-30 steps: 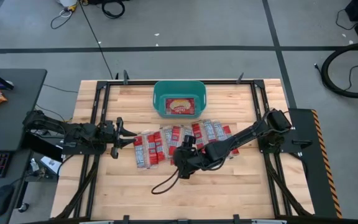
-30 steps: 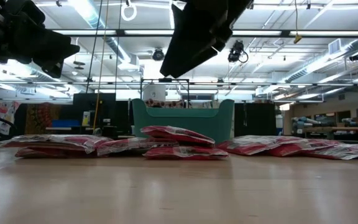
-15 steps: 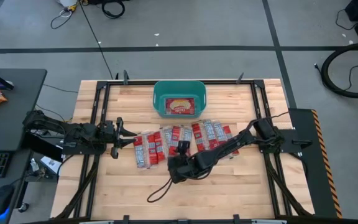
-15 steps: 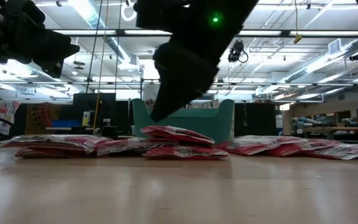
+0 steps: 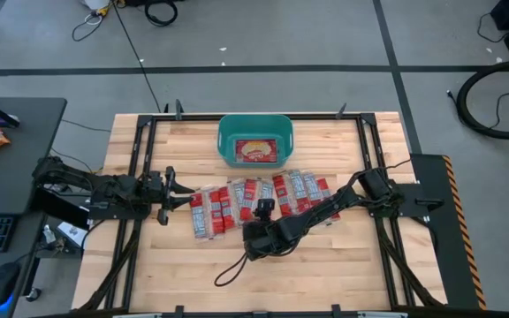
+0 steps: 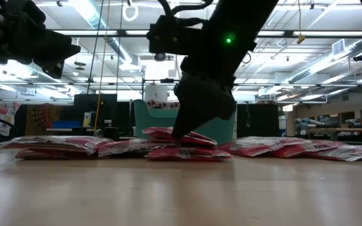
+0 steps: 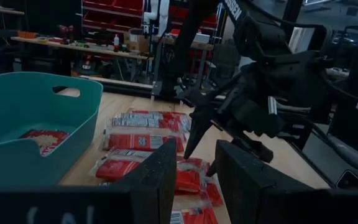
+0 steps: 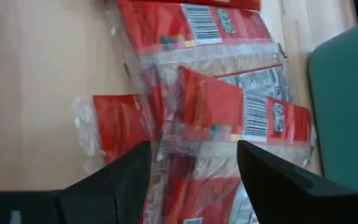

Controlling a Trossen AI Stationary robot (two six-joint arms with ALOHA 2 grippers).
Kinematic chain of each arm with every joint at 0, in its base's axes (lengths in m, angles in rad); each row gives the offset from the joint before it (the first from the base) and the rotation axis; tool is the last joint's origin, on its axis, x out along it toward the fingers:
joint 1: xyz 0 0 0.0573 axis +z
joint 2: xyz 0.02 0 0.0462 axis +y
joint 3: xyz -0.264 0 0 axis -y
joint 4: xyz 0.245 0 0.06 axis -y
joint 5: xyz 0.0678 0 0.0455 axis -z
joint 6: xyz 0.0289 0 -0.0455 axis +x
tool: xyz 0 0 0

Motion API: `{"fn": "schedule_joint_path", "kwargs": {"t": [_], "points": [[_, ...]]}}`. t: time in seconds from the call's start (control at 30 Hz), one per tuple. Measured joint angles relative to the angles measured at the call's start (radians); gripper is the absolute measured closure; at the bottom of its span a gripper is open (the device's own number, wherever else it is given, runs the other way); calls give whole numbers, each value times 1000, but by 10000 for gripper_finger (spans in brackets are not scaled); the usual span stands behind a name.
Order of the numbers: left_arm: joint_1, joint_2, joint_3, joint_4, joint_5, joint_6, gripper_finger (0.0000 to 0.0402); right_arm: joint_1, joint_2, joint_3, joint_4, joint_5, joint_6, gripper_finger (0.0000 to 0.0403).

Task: Sort popcorn bags into baskets
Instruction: Put the red popcorn bag into the blue bin

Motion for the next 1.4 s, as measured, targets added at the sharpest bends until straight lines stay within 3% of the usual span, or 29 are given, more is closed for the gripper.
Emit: {"fn": "schedule_joint_path", "kwargs": {"t": [0.47,0.87,1.27,1.4], "points": [[0,0,0,0,0,0,285,-11,1,-58,-18,-41,33,252],[0,0,0,0,0,0,285,-19,0,-60,-30,-56,57,388],[0,0,0,0,0,0,285,-38,1,267,-418,-29,60,396],[0,0,0,1,0,0,285,-54,1,371,-506,31,72,388]]}}
